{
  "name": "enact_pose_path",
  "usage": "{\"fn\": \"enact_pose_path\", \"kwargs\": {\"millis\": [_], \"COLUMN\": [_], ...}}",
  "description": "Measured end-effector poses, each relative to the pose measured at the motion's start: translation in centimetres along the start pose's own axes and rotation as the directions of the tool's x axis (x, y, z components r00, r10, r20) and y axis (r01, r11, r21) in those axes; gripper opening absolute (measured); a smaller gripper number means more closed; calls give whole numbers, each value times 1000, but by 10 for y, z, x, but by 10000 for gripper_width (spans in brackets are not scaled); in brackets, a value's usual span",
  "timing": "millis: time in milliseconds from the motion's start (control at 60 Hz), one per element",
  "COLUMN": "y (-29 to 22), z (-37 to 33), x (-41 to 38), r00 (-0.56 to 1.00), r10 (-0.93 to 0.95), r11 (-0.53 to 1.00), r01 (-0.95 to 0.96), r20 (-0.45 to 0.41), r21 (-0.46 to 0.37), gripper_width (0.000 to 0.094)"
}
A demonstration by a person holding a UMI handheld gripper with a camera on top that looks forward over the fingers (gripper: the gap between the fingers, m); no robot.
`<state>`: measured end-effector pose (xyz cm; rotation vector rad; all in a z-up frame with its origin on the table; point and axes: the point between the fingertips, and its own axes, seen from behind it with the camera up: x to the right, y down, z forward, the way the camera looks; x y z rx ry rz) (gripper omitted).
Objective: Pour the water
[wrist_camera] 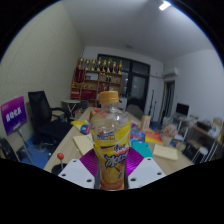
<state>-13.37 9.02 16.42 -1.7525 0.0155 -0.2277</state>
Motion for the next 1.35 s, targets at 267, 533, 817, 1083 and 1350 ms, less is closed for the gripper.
{"fn": "enact_pose_path", "kwargs": {"millis": [267, 533, 817, 1083, 1350], "y": [77, 76, 97, 46, 3], "z": [62, 45, -14, -190, -309], "x": [2, 14, 15, -26, -78], "r00": [975, 977, 979, 986, 968], "r10": [212, 190, 188, 165, 239], "r11": [977, 981, 956, 938, 910], "r01": [-209, -193, -164, -161, -249], "r20": [68, 101, 82, -14, -72], "r21": [-43, 23, -242, -309, -331], "gripper_width": [348, 431, 831, 830, 823]}}
